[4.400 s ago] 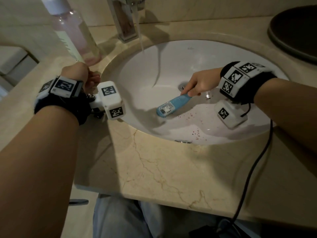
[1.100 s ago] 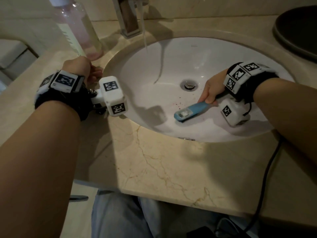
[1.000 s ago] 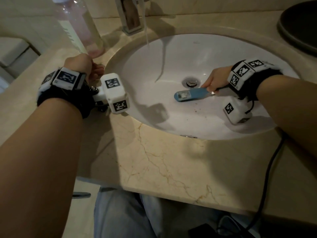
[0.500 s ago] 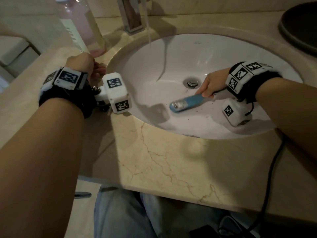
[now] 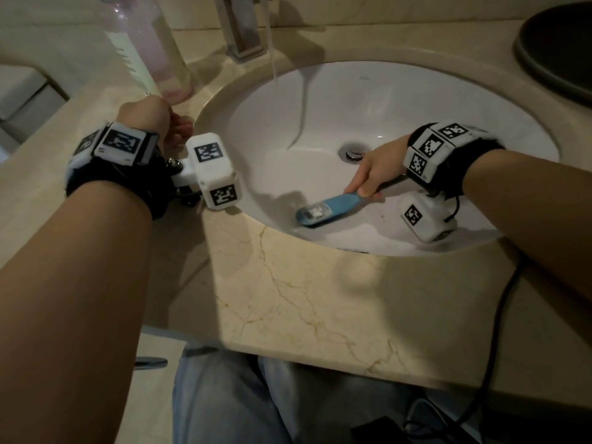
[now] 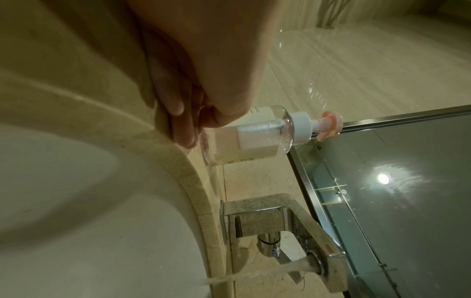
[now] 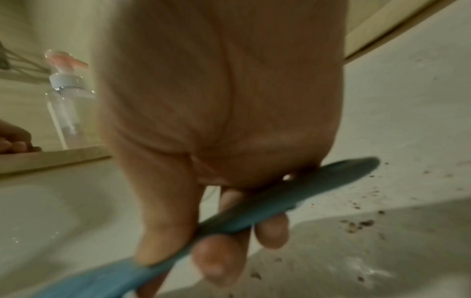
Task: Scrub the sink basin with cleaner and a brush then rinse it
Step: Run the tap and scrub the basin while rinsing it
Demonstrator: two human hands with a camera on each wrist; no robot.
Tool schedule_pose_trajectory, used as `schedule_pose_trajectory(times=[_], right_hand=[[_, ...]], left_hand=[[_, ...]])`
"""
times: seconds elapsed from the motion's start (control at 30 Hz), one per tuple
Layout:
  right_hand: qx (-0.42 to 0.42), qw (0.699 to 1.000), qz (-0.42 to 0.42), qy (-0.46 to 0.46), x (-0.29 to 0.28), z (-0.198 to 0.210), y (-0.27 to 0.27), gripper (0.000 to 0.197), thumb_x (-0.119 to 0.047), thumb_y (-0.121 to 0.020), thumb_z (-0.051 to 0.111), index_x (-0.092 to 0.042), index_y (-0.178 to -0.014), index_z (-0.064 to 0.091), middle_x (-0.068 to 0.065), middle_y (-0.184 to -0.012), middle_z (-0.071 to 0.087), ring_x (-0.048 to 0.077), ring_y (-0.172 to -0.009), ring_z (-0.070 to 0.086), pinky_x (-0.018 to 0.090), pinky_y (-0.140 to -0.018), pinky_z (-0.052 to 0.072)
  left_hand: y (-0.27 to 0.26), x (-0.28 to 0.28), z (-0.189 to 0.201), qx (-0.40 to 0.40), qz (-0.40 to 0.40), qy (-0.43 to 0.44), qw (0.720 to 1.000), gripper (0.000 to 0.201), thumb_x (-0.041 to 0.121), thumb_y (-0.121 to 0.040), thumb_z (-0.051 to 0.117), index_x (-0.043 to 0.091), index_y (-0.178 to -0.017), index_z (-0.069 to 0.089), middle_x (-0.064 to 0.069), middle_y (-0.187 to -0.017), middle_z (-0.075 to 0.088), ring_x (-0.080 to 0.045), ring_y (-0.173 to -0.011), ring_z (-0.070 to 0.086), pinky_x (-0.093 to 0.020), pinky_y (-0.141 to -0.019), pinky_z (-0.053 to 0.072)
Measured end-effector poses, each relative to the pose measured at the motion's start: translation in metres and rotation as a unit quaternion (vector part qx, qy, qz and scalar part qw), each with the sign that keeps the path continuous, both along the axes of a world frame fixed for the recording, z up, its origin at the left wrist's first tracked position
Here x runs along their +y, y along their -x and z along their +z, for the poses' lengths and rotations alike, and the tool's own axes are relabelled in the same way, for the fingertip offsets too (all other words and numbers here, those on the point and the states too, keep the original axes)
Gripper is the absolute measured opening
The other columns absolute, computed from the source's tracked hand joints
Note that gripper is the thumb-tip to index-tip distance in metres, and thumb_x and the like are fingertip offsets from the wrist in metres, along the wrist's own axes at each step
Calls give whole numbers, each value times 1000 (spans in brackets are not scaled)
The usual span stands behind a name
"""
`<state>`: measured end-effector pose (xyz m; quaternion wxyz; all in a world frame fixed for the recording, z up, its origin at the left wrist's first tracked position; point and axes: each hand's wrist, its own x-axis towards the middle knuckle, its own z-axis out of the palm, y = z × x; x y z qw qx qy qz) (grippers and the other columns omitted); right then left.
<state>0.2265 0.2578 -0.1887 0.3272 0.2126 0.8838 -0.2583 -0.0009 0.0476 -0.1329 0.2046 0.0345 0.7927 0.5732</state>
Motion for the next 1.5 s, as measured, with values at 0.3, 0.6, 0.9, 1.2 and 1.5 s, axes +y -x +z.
schedule_pose_trajectory(times=[0.3,0.6,0.9,1.2,1.5], right_hand=[[135,970,-101,-177,12,-10,2,35,-18,-94,51,-11,-128,59,7,-96,69,25,-89,61,17,-82,47],[88,994,-5,-62,-7,-5,10,35,-12,-94,52,-15,-128,59,3,-76,68,3,-65,58,-3,-56,39],[123,975,-116,-146,50,2,-16,33,-15,-91,58,-12,-123,63,8,-87,69,17,-77,56,20,-73,44],[-41,998,-47,-32,34,10,-23,41,-3,-93,51,-5,-134,50,-21,-38,57,-13,-40,53,-2,-47,39],[145,969,-116,-163,45,0,-19,32,-12,-94,50,-12,-124,62,-7,-61,53,5,-57,44,11,-55,33]], left_hand=[[-1,-1,0,16,12,5,1000,26,3,-86,33,7,-64,46,-4,-51,59,-6,-26,48,-20,-45,37],[2,-1,-3,9,9,-1,1000,25,3,-84,32,9,-63,46,-1,-44,57,-6,-27,46,-19,-44,34],[1,-3,0,3,-2,-15,1000,25,2,-85,31,9,-65,44,1,-36,52,-7,-28,43,-19,-47,31],[-3,1,-1,-5,-25,-11,1000,30,16,-93,42,13,-63,43,0,-63,50,-4,-38,42,-15,-48,31],[5,-1,-1,-2,-9,11,1000,29,8,-89,33,10,-64,46,2,-43,56,-4,-29,47,-15,-43,36]])
